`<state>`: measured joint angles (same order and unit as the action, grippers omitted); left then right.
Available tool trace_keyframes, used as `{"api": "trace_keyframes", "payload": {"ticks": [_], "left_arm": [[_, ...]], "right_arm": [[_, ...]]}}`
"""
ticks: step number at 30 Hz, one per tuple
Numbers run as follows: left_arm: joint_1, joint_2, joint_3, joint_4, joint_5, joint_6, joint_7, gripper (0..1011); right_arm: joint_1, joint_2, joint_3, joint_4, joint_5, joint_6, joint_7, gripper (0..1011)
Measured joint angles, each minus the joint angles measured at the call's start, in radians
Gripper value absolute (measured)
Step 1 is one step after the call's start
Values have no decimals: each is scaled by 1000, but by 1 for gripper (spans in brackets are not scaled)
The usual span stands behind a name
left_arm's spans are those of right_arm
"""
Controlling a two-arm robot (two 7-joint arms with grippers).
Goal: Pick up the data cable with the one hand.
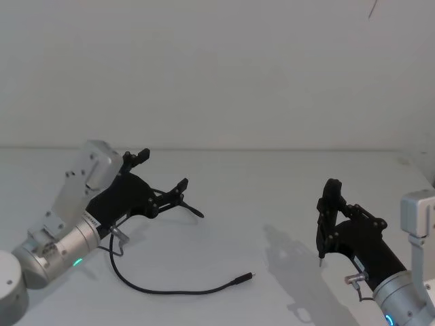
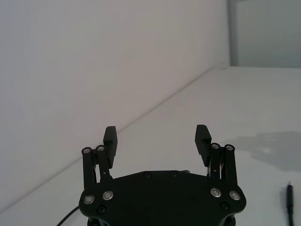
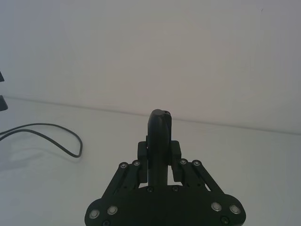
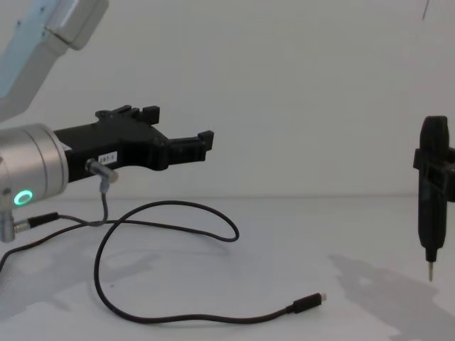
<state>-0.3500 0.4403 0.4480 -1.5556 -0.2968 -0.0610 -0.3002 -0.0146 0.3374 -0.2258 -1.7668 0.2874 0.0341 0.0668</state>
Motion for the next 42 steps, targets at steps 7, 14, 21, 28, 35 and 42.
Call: {"api": "trace_keyframes", "payload": {"ticks": [7,14,21,28,35,42], "left_arm": [[-29,31,-3,22,-53,-19,-130,1001],[-54,63,-4,45,-110,-32,-256,1001],[-81,100,7,77,-172,-41,-400,1001],[-102,136,27,111,-223,-42,-537,1001],[-118,171,59,149,-259,-26,-665,1001],[-131,191,89,185,-275,-17,-753,1001]], "right_arm": [[0,0,0,0,0,0,0,279],[0,0,0,0,0,0,0,279],[0,0,0,0,0,0,0,279],[0,0,0,0,0,0,0,279],[0,0,0,0,0,0,0,279],[0,0,0,0,0,0,0,279]]}}
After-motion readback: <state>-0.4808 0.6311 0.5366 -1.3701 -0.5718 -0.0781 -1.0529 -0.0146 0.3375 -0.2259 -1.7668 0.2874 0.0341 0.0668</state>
